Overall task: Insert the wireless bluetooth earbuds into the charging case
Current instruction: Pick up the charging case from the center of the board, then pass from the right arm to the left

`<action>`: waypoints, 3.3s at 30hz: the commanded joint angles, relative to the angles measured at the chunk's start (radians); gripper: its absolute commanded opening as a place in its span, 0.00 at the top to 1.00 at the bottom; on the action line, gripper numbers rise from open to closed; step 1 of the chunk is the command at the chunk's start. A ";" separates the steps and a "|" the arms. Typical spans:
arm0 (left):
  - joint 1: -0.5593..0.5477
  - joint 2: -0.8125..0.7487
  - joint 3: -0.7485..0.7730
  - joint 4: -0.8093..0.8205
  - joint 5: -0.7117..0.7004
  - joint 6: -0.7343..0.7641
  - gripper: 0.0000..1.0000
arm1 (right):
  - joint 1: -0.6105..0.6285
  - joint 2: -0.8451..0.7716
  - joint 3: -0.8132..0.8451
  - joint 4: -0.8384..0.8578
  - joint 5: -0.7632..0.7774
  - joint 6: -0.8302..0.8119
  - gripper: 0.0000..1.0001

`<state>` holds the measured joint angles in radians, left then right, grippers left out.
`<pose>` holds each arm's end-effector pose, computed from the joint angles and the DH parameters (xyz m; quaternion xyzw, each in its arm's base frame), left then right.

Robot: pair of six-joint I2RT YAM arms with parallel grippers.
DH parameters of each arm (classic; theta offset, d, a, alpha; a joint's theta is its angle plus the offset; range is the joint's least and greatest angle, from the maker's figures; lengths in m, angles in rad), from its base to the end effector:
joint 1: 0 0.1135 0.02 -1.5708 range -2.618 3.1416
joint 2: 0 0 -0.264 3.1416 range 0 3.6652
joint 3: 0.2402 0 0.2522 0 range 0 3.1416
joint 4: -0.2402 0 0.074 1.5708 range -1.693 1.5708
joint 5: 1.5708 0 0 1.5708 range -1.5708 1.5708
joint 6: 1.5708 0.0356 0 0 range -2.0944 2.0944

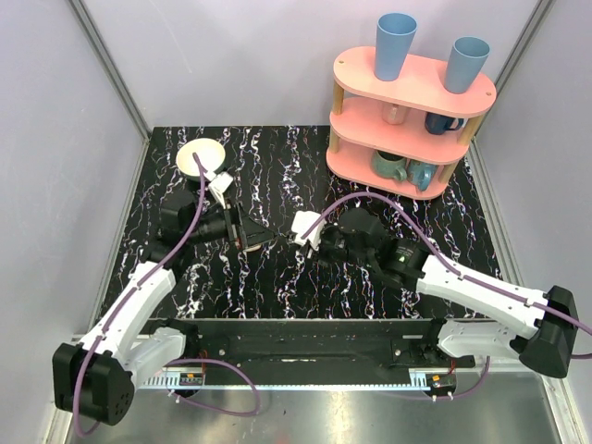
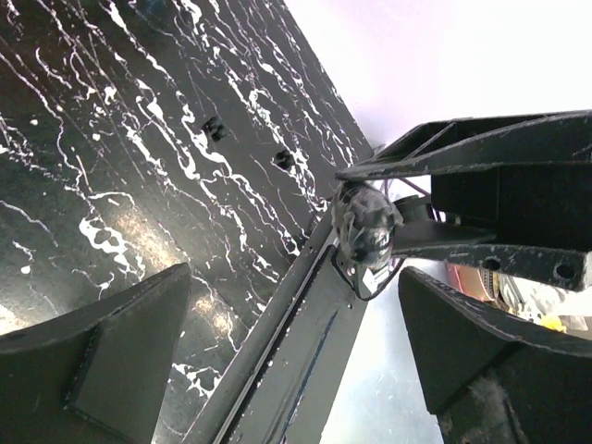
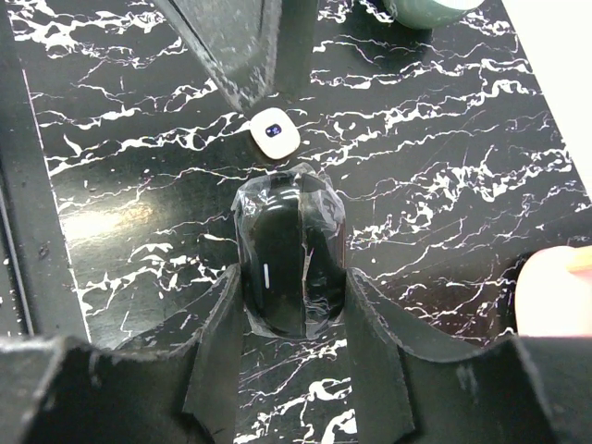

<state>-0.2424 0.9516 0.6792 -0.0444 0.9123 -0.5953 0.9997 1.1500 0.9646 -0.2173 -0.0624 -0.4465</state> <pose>0.1970 -0.0777 0.2905 0.1268 0.7611 -0.5401 0.3361 0.1412 0.2239 0.3254 -0.5646 0.6138 0.1755 0.5231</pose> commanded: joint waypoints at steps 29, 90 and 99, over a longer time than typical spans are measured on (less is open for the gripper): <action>-0.156 0.042 0.036 0.141 -0.104 -0.057 0.12 | 0.070 0.034 -0.009 0.147 0.110 -0.014 0.83; -0.189 0.121 0.043 0.152 -0.027 -0.018 0.74 | 0.085 0.073 0.008 0.188 0.065 0.002 0.80; -0.189 0.110 0.022 0.213 -0.006 -0.020 0.95 | 0.088 0.063 0.016 0.188 0.065 0.011 0.66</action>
<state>-0.4282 1.0813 0.6857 0.0834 0.8795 -0.6212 1.0691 1.2266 0.9268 -0.0784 0.0334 -0.4381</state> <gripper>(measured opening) 0.338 0.473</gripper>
